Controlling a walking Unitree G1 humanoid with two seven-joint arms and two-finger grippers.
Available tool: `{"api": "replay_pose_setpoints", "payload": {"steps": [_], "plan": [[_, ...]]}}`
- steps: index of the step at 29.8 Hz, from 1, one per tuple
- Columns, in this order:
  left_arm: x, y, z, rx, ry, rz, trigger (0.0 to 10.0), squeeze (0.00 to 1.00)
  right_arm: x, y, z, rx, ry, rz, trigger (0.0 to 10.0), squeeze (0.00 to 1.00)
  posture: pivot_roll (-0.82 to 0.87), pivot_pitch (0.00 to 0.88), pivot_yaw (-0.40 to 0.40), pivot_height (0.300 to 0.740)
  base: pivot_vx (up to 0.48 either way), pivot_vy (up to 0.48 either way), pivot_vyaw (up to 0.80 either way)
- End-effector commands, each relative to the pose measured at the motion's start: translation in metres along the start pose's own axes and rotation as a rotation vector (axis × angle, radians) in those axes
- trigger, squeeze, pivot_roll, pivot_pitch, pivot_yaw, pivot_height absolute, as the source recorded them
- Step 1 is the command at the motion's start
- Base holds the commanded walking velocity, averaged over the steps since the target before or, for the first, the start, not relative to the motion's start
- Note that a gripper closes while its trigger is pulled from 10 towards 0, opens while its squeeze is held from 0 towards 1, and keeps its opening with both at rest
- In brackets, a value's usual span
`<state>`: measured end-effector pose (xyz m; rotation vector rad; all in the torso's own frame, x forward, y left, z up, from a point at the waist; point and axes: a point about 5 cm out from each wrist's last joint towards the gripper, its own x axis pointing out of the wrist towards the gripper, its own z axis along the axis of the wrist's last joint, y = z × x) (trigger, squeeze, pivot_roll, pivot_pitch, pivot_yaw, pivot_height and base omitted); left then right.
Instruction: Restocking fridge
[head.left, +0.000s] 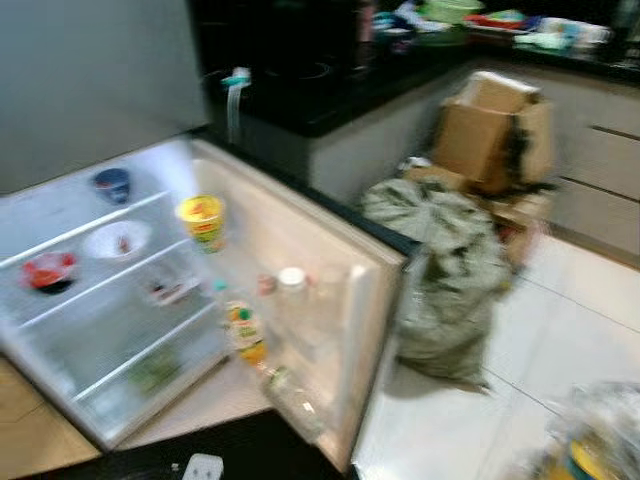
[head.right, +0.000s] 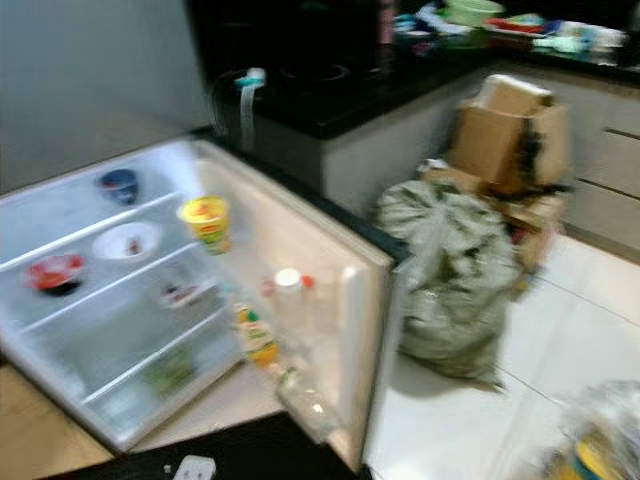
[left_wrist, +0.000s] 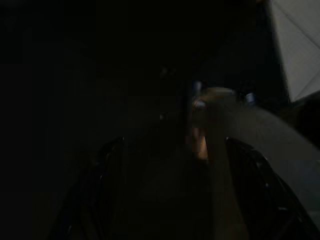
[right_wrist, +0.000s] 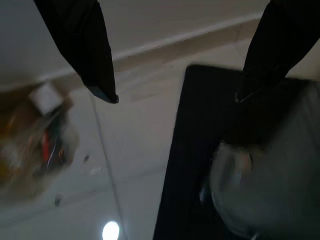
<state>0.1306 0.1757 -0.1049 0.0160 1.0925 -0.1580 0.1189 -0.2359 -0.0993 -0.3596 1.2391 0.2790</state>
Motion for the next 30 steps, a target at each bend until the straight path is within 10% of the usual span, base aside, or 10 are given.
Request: {"api": "replay_pose_setpoints", "payload": {"steps": [1, 30], "plan": [[0.0, -0.001, -0.001, 0.01, 0.008, -0.006, 10.0, 0.0, 0.0, 0.001, 0.0, 0.01, 0.001, 0.0, 10.0, 0.0, -0.08, 0.023, -0.028, 0.74, 0.0, 0.0, 0.8], [0.001, -0.005, 0.0, 0.055, 0.022, -0.036, 10.0, 0.0, -0.035, -0.069, 0.118, 0.325, -0.65, 0.066, 10.0, 0.0, -0.1, 0.018, -0.025, 0.74, 0.0, 0.0, 0.2]]}}
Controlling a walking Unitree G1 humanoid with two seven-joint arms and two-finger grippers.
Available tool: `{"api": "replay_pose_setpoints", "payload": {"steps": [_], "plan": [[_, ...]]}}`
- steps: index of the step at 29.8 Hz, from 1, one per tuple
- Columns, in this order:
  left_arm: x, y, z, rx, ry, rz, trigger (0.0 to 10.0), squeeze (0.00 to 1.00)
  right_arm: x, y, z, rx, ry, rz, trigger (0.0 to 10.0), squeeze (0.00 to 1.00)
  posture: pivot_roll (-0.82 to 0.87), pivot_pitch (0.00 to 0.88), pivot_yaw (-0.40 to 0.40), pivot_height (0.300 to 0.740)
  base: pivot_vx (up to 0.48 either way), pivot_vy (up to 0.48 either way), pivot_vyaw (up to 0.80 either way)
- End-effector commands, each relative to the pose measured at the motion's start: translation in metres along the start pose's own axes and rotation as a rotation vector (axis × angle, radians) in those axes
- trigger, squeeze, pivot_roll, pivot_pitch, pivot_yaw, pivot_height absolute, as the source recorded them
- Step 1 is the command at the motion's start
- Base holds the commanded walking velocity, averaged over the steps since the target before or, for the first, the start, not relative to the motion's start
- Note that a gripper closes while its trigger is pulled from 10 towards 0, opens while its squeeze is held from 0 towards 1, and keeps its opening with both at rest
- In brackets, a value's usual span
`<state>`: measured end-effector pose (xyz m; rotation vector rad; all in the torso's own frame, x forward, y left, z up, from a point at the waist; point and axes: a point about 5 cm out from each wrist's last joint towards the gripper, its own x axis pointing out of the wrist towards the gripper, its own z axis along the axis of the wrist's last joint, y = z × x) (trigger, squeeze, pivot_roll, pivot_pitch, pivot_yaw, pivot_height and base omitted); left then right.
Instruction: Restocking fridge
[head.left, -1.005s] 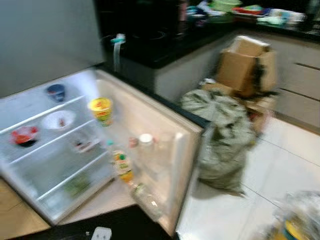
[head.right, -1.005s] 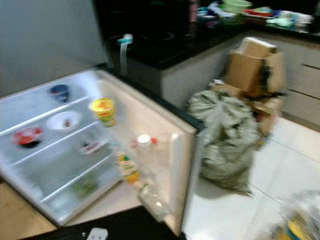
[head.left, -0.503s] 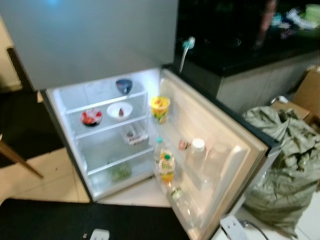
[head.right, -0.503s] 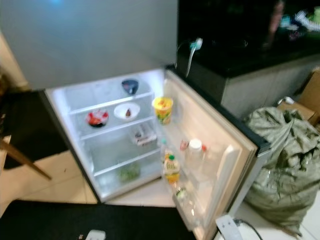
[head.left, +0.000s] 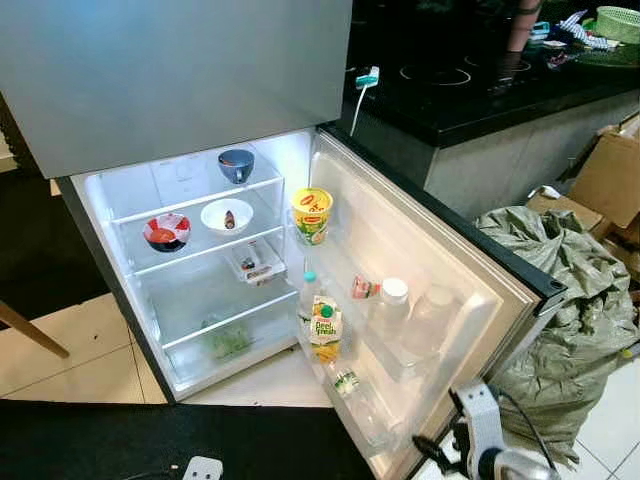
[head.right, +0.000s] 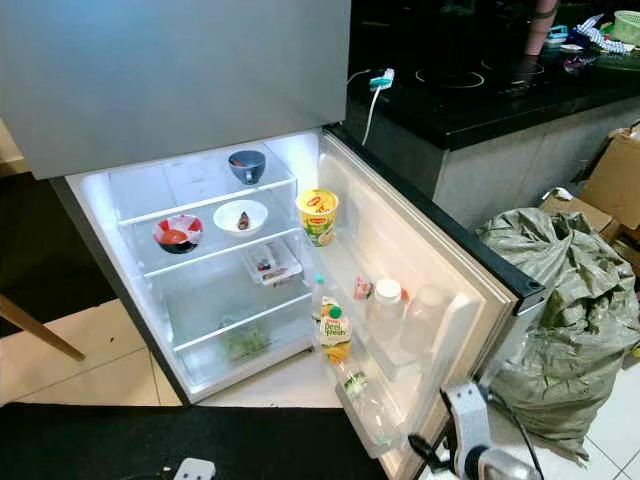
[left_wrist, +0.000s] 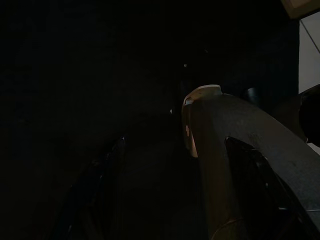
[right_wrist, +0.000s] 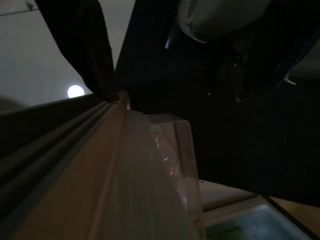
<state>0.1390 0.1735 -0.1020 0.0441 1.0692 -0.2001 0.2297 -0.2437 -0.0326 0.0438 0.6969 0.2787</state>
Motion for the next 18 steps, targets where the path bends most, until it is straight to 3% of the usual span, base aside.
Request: {"api": "replay_pose_setpoints", "payload": {"steps": [1, 11, 18], "plan": [[0.0, -0.004, -0.009, 0.01, 0.042, -0.017, 10.0, 0.0, -0.001, -0.007, 0.011, 0.025, -0.064, -0.049, 10.0, 0.0, -0.1, 0.018, -0.025, 0.74, 0.0, 0.0, 0.0], [-0.001, -0.007, -0.011, 0.012, 0.048, -0.026, 10.0, 0.0, -0.008, -0.03, 0.031, 0.022, -0.158, -0.24, 10.0, 0.0, -0.09, 0.02, -0.021, 0.74, 0.0, 0.0, 0.0], [-0.001, -0.006, -0.012, 0.011, 0.05, -0.024, 10.0, 0.0, -0.009, -0.031, 0.028, 0.027, -0.15, -0.259, 10.0, 0.0, -0.09, 0.02, -0.024, 0.74, 0.0, 0.0, 0.0]]}}
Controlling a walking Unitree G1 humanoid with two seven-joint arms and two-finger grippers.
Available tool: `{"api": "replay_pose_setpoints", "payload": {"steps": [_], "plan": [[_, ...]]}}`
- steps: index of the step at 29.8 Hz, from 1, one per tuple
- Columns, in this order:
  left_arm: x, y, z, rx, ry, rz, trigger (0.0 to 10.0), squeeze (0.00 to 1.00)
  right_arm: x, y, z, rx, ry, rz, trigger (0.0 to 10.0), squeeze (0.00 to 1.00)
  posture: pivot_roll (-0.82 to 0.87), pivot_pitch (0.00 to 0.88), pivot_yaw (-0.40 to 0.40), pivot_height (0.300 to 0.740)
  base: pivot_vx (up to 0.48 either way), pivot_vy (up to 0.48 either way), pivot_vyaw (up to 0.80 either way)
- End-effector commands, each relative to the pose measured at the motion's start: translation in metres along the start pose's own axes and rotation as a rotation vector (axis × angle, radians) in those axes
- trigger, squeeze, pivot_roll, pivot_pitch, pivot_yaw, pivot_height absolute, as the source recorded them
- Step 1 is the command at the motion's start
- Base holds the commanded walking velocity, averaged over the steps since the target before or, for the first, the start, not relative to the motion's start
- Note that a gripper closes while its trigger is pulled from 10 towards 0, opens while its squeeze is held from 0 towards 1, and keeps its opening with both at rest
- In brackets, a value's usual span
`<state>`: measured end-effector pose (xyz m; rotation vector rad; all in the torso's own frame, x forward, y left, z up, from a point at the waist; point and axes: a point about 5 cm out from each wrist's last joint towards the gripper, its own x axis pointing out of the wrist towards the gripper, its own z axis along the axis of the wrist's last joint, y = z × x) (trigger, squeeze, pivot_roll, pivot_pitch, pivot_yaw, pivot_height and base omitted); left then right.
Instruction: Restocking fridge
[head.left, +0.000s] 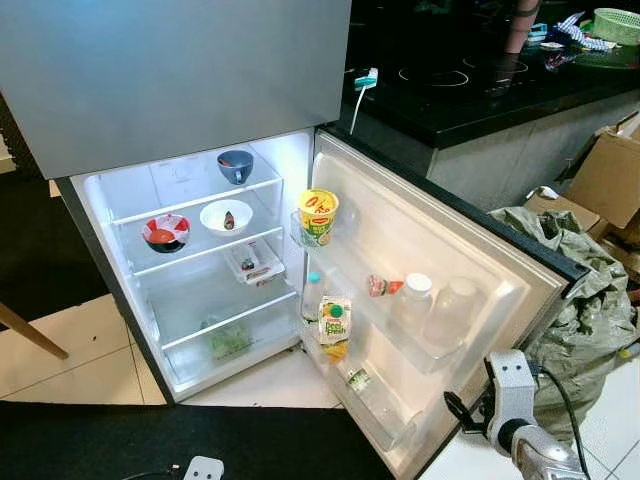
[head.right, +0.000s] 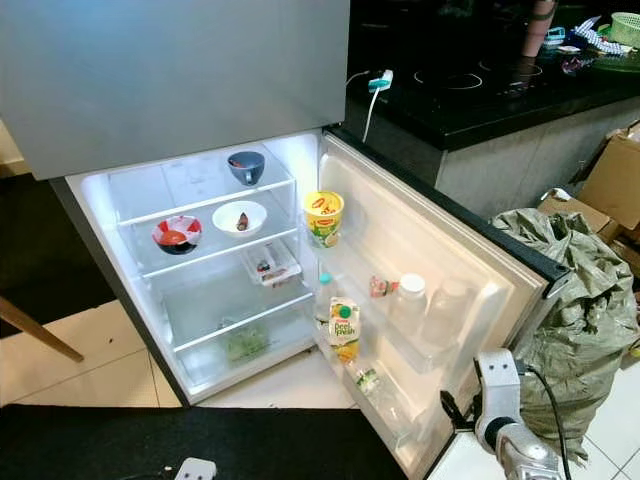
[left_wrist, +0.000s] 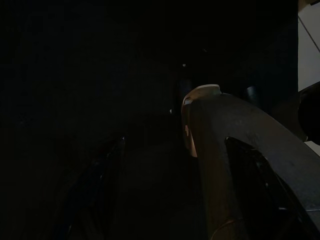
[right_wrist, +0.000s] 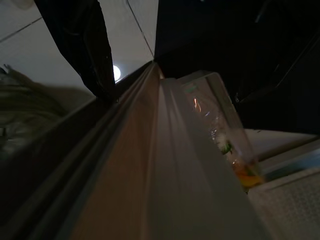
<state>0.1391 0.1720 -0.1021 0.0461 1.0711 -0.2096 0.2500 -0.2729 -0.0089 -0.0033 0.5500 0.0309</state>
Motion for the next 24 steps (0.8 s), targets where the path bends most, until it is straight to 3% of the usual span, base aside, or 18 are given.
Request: {"api": "replay_pose_setpoints", "payload": {"steps": [1, 9, 14, 24], "plan": [[-0.001, -0.005, -0.012, 0.004, 0.047, -0.017, 10.0, 0.0, -0.001, -0.002, -0.003, 0.005, 0.005, -0.024, 10.0, 0.0, -0.09, 0.02, -0.023, 0.74, 0.0, 0.0, 0.0], [-0.001, -0.005, -0.011, 0.006, 0.044, -0.019, 10.0, 0.0, -0.006, -0.016, -0.001, -0.018, -0.014, -0.155, 10.0, 0.0, -0.09, 0.021, -0.021, 0.74, 0.0, 0.0, 0.0], [-0.001, -0.005, -0.011, 0.007, 0.045, -0.019, 10.0, 0.0, -0.007, -0.018, -0.001, -0.004, -0.02, -0.172, 10.0, 0.0, -0.09, 0.022, -0.02, 0.74, 0.0, 0.0, 0.0], [-0.001, -0.005, -0.013, 0.002, 0.05, -0.02, 10.0, 0.0, -0.015, -0.012, -0.034, 0.0, 0.107, -0.195, 10.0, 0.0, -0.09, 0.026, -0.022, 0.74, 0.0, 0.0, 0.0]]}}
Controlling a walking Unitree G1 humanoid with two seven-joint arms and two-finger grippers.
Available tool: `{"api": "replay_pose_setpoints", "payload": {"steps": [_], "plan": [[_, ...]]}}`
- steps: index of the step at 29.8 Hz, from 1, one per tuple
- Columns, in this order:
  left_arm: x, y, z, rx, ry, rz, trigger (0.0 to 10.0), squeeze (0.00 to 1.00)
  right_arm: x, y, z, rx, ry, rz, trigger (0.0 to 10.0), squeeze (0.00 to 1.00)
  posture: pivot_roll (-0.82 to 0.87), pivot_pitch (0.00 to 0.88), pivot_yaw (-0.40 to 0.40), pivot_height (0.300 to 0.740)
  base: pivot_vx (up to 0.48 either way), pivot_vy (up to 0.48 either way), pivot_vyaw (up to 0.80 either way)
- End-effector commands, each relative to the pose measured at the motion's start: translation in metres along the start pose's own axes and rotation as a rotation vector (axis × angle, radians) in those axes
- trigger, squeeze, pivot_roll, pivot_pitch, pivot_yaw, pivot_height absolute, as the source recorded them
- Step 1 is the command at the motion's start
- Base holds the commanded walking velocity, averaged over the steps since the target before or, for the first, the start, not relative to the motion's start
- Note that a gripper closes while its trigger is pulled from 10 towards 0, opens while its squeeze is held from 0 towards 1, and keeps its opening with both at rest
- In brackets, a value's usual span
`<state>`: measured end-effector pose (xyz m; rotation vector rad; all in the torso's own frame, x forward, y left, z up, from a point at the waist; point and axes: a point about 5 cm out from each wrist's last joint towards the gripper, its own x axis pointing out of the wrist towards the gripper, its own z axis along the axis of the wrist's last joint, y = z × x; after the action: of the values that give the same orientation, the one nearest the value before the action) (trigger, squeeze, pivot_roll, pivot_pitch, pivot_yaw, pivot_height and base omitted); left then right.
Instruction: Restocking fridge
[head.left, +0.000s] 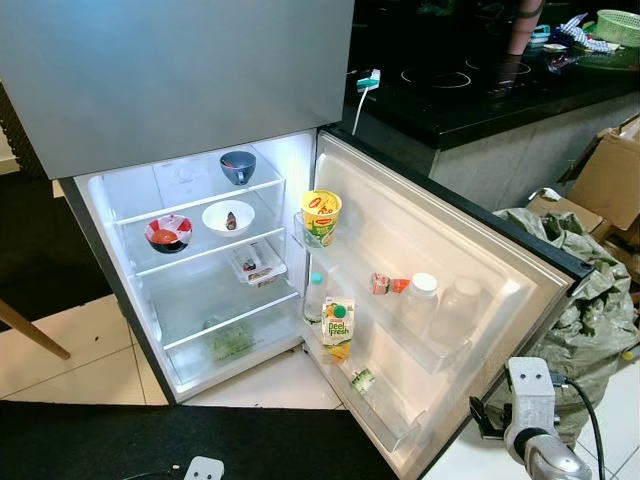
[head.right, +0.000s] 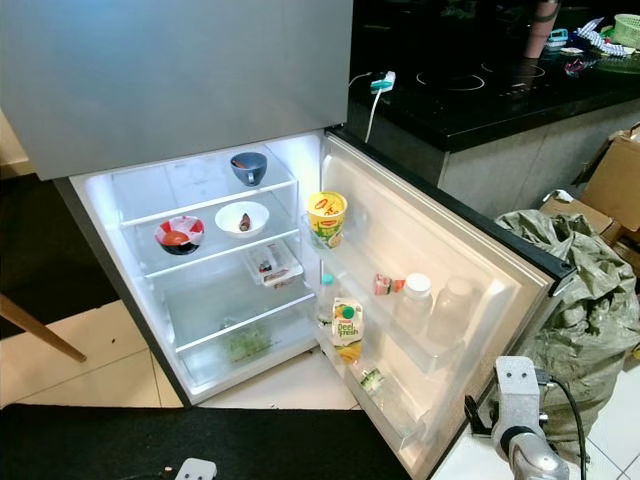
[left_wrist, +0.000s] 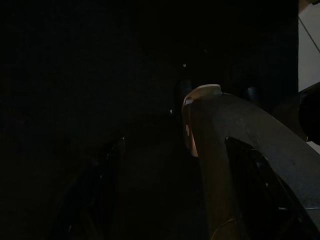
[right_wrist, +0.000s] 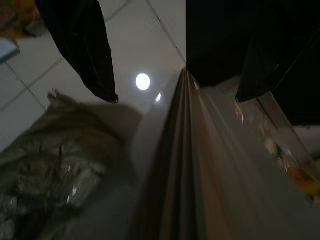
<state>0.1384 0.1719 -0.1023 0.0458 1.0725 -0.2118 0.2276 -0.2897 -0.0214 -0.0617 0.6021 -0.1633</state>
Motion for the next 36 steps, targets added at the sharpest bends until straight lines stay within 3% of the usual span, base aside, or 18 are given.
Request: {"api": "replay_pose_setpoints", "payload": {"steps": [1, 3, 5, 11, 13, 15, 20, 36], "plan": [[-0.001, -0.005, -0.013, 0.001, 0.048, -0.018, 10.0, 0.0, -0.002, 0.003, -0.012, -0.003, 0.052, 0.005, 10.0, 0.0, -0.09, 0.026, -0.022, 0.74, 0.0, 0.0, 0.0], [-0.001, -0.005, -0.013, 0.001, 0.048, -0.018, 10.0, 0.0, -0.005, 0.004, -0.019, -0.009, 0.082, 0.003, 10.0, 0.0, -0.09, 0.026, -0.022, 0.74, 0.0, 0.0, 0.0], [-0.001, -0.004, -0.013, -0.004, 0.048, -0.016, 10.0, 0.0, -0.015, 0.005, -0.047, -0.019, 0.193, -0.013, 10.0, 0.0, -0.08, 0.026, -0.024, 0.74, 0.0, 0.0, 0.0], [-0.002, -0.004, -0.014, -0.006, 0.048, -0.015, 10.0, 0.0, -0.023, 0.002, -0.063, -0.031, 0.257, -0.043, 10.0, 0.0, -0.08, 0.027, -0.022, 0.74, 0.0, 0.0, 0.0], [-0.002, -0.004, -0.014, -0.007, 0.05, -0.016, 10.0, 0.0, -0.033, -0.001, -0.081, -0.041, 0.333, -0.073, 10.0, 0.0, -0.08, 0.028, -0.021, 0.74, 0.0, 0.0, 0.0], [-0.002, -0.004, -0.014, -0.007, 0.05, -0.016, 10.0, 0.0, -0.033, -0.001, -0.081, -0.041, 0.333, -0.073, 10.0, 0.0, -0.08, 0.028, -0.021, 0.74, 0.0, 0.0, 0.0], [-0.002, -0.002, -0.013, -0.013, 0.045, -0.005, 10.0, 0.0, -0.058, -0.003, -0.12, -0.092, 0.523, -0.082, 10.0, 0.0, -0.08, 0.028, -0.019, 0.74, 0.0, 0.0, 0.0], [-0.002, 0.005, -0.01, -0.011, 0.053, 0.014, 10.0, 0.0, -0.065, 0.007, -0.131, -0.108, 0.581, -0.033, 10.0, 0.0, -0.1, 0.023, -0.011, 0.74, 0.081, 0.0, 0.0]]}}
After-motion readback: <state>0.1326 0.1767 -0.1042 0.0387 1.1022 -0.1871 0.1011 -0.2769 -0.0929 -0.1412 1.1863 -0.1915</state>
